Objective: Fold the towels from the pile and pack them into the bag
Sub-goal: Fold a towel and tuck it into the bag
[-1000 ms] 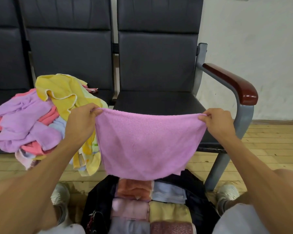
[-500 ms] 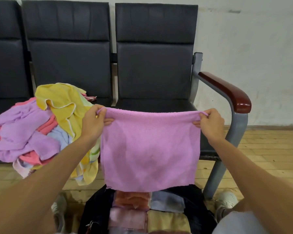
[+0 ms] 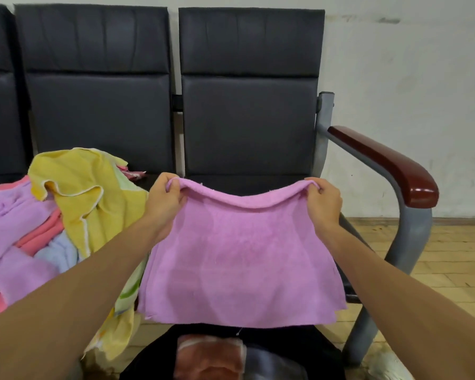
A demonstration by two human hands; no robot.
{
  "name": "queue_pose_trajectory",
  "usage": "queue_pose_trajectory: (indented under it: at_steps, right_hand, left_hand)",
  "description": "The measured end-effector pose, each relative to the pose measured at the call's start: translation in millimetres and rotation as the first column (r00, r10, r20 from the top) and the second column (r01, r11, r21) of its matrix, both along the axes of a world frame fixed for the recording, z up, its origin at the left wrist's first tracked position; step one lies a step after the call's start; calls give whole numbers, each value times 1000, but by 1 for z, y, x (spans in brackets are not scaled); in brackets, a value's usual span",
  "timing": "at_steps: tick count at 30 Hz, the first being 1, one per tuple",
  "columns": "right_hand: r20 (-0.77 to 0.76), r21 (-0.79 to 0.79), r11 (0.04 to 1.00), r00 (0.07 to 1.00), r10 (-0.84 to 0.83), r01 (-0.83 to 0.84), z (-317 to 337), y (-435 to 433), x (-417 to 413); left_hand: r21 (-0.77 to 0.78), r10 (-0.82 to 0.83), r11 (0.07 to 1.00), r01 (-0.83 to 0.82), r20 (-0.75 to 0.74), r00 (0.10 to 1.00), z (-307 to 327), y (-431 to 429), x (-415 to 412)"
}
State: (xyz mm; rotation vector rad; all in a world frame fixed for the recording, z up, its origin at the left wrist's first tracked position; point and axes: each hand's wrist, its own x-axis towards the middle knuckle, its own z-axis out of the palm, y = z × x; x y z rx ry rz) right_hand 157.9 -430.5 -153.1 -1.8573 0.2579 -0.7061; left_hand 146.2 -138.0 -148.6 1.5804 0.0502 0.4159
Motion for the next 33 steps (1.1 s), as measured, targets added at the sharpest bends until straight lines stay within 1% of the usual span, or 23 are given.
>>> queue_pose_trajectory:
  at_steps: [5, 8, 13, 17, 19, 21, 22, 25, 27, 28, 30, 31, 33]
  right_hand:
    - [85, 193, 980, 995, -58, 41, -13, 7, 37]
    - [106, 202, 979, 992, -63, 41, -19, 6, 43]
    - [74, 50, 999, 997, -23, 19, -22, -12, 24]
    - [17, -124, 992, 1000, 1, 1, -14, -29, -12]
    - [-19, -232, 972, 999, 28, -32, -8, -37, -33]
    - [-85, -353, 929, 993, 84, -109, -5, -43, -53]
    - [-133, -404, 901, 985, 113, -158, -5, -46, -62]
    - [-240, -521, 804, 953, 185, -287, -8, -52, -83]
    - [-329, -603, 700, 919, 219, -383, -10, -55, -90]
    - [-401, -621, 644, 887, 230, -448, -12, -57, -93]
    - [-547, -610, 542, 802, 240, -578, -16, -57, -95]
    - [-586, -592, 529, 775, 237, -609, -17, -57, -94]
    - [-599, -566, 568, 771, 216, -598, -17, -56, -90]
  left_hand:
    - [-22, 24, 1000, -22, 66, 998, -14, -9, 26]
    - [-10, 49, 999, -49, 66, 997, -20, -11, 33]
    - [150, 67, 986, -68, 13, 998, -29, -3, 18]
    - [226, 58, 973, -50, -31, 998, -21, 9, -14]
    - [303, 52, 952, -36, -45, 998, -18, 17, -31]
    - [407, 49, 913, -8, -91, 995, -19, 27, -44]
    - [430, 41, 903, 16, -123, 992, -21, 33, -50]
    - [434, -4, 896, 100, -217, 976, -34, 51, -65]
    - [432, -44, 887, 164, -276, 960, -38, 52, -73]
    - [454, -65, 864, 219, -331, 942, -38, 49, -77]
    - [563, -54, 771, 299, -410, 910, -41, 44, -77]
    - [615, -24, 732, 292, -406, 914, -42, 41, -75]
    - [657, 32, 721, 221, -351, 936, -42, 38, -72]
